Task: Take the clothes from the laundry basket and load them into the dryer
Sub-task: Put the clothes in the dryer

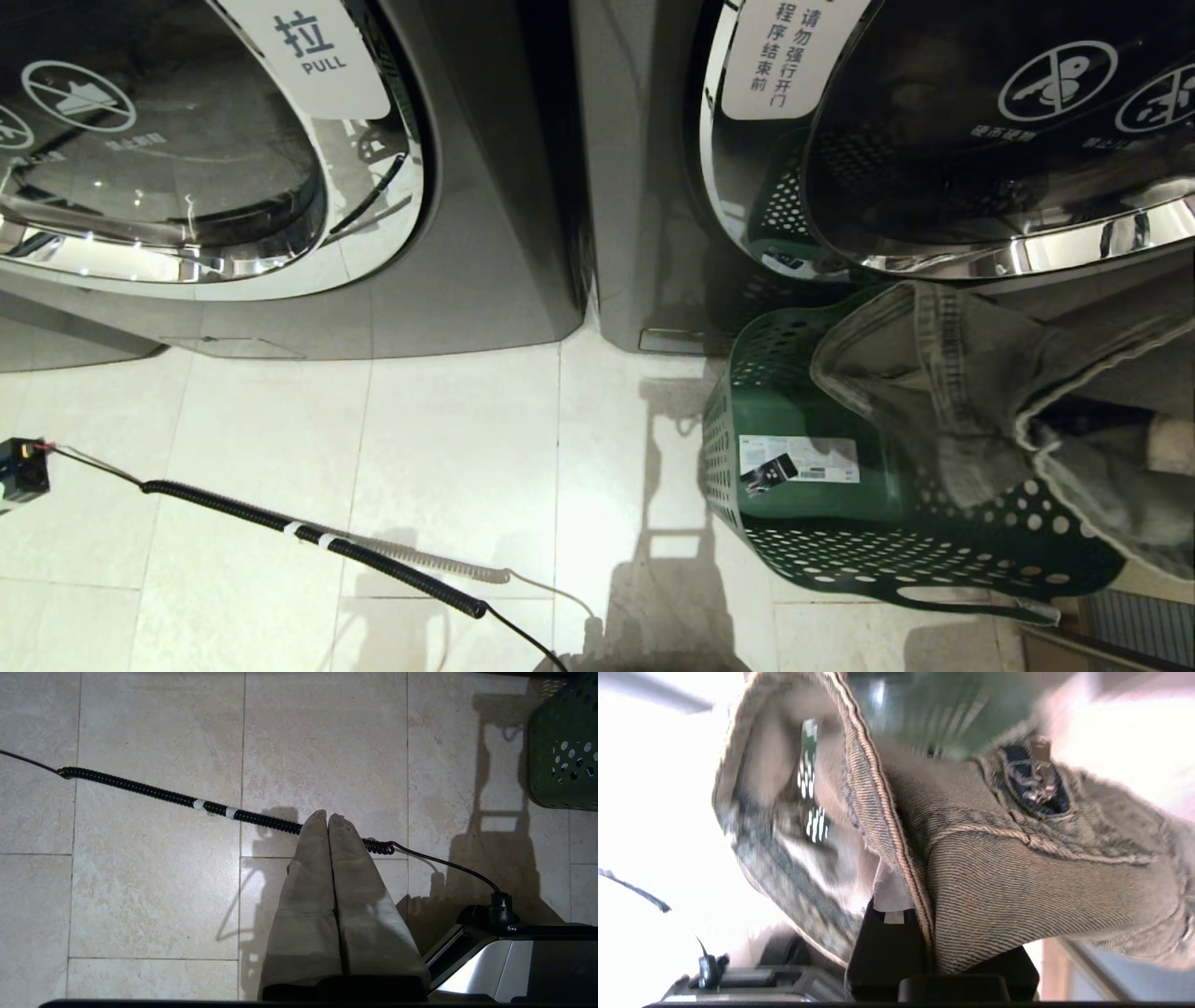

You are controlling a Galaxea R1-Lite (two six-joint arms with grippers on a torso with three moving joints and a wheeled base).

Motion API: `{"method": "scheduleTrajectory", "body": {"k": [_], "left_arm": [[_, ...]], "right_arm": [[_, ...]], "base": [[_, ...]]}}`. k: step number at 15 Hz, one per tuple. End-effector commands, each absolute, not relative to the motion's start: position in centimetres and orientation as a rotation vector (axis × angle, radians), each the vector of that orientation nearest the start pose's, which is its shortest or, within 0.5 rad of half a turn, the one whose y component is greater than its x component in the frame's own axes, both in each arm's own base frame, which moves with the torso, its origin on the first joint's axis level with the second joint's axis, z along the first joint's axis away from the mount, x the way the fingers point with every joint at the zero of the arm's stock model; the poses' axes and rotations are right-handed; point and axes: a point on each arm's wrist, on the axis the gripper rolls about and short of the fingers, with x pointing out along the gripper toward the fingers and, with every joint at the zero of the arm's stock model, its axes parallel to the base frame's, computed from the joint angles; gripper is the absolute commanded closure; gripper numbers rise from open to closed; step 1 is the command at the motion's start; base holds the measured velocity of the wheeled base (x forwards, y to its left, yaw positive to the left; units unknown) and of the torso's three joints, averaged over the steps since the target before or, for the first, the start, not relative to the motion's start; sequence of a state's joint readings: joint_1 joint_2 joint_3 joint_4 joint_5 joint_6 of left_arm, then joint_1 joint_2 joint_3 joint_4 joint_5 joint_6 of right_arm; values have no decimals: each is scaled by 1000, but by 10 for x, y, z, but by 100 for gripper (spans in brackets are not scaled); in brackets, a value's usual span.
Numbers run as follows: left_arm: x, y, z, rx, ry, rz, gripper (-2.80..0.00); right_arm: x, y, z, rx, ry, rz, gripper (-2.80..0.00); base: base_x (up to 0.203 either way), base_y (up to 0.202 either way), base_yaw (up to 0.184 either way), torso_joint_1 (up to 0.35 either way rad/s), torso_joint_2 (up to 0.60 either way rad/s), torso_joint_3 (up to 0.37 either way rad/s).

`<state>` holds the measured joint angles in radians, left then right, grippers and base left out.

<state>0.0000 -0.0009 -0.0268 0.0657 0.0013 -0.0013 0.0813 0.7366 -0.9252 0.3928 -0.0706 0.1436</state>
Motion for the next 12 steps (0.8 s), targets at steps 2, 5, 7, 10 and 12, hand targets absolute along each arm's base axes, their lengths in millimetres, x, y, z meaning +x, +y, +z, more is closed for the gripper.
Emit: {"method": "scheduleTrajectory", "body": {"k": [2, 5, 7, 10, 12], "left_arm": [[-25, 0, 76, -2, 36, 2, 0], [-25, 0, 76, -2, 38, 2, 0], [-25, 0, 76, -2, 37, 2, 0], [-25, 0, 76, -2, 38, 2, 0], [-25, 0, 76, -2, 38, 2, 0]], "right_arm": [[-51, -6, 312, 120, -62, -14, 0], [-116, -7, 305, 72, -230, -41, 0], [-145, -1, 280, 56, -229, -50, 0], [-131, 2, 248, 44, -49, -64, 0], [-128, 0, 248, 27, -116, -115, 0]], "base": [[0, 0, 0, 0, 0, 0], [0, 0, 0, 0, 0, 0], [0, 0, 0, 0, 0, 0], [0, 0, 0, 0, 0, 0], [0, 0, 0, 0, 0, 0]]}}
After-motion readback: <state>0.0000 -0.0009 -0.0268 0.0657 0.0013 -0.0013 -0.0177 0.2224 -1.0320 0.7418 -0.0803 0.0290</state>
